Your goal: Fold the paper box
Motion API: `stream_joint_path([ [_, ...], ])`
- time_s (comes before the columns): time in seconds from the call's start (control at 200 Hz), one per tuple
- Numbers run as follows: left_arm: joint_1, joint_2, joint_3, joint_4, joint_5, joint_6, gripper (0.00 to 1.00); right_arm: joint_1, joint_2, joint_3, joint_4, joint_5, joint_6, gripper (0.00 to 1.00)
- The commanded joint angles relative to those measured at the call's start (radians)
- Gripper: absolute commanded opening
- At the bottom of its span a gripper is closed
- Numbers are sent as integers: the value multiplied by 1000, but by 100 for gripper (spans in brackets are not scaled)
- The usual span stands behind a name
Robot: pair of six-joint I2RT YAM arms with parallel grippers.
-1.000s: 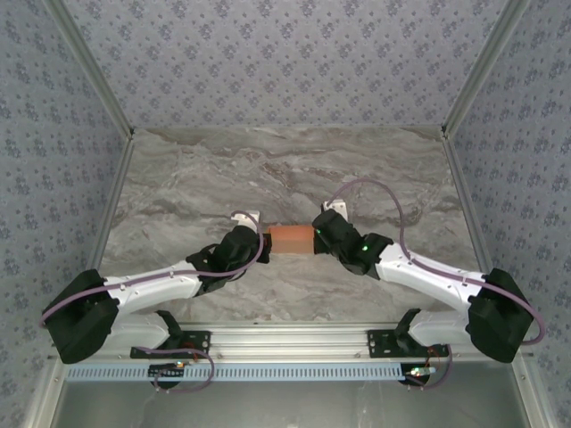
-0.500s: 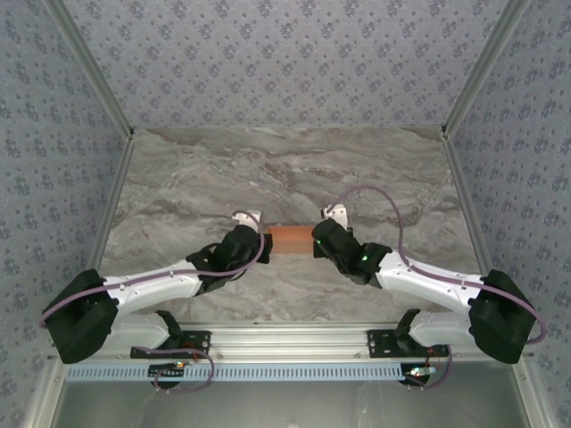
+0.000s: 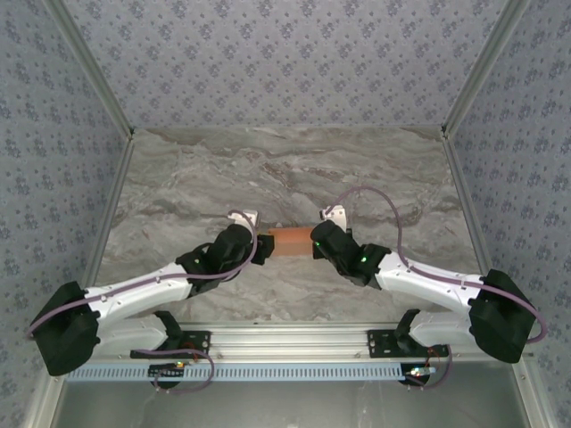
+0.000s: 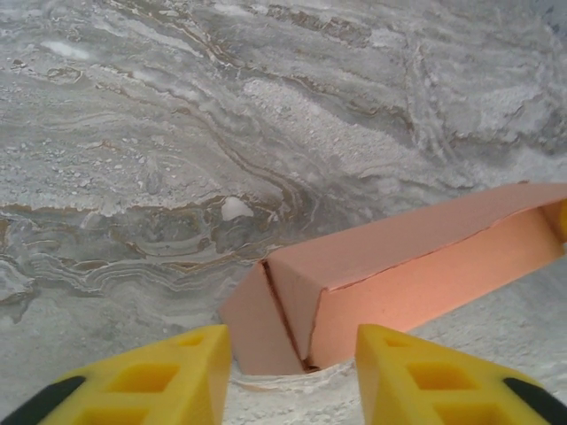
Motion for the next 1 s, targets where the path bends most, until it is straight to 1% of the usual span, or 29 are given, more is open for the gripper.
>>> stream_joint_path([
  [0.0,-5,-38,44,-35,26,26,47,13,9,-4,-55,1,-2,4],
  [0.115,10,-51,65,-29,50,30,57,17,10,-4,-60,5,0,4],
  [0.21,52,-25,109,-52,99,21,59,18,9,-3,-60,7,1,4],
  [0.335,105,47,170,-92,145,8,60,19,9,0,-62,8,-3,4],
  [0.49,133,130,215,-132,171,0,60,23,5,3,-70,15,-3,4],
  [0.62,149,167,208,-145,180,-9,60,23,1,0,-72,19,-4,4],
  [0.74,163,161,187,-146,194,-16,59,24,2,-2,-67,19,-5,4],
  [0.994,163,152,117,-123,233,-43,58,23,4,0,-67,18,-4,4],
])
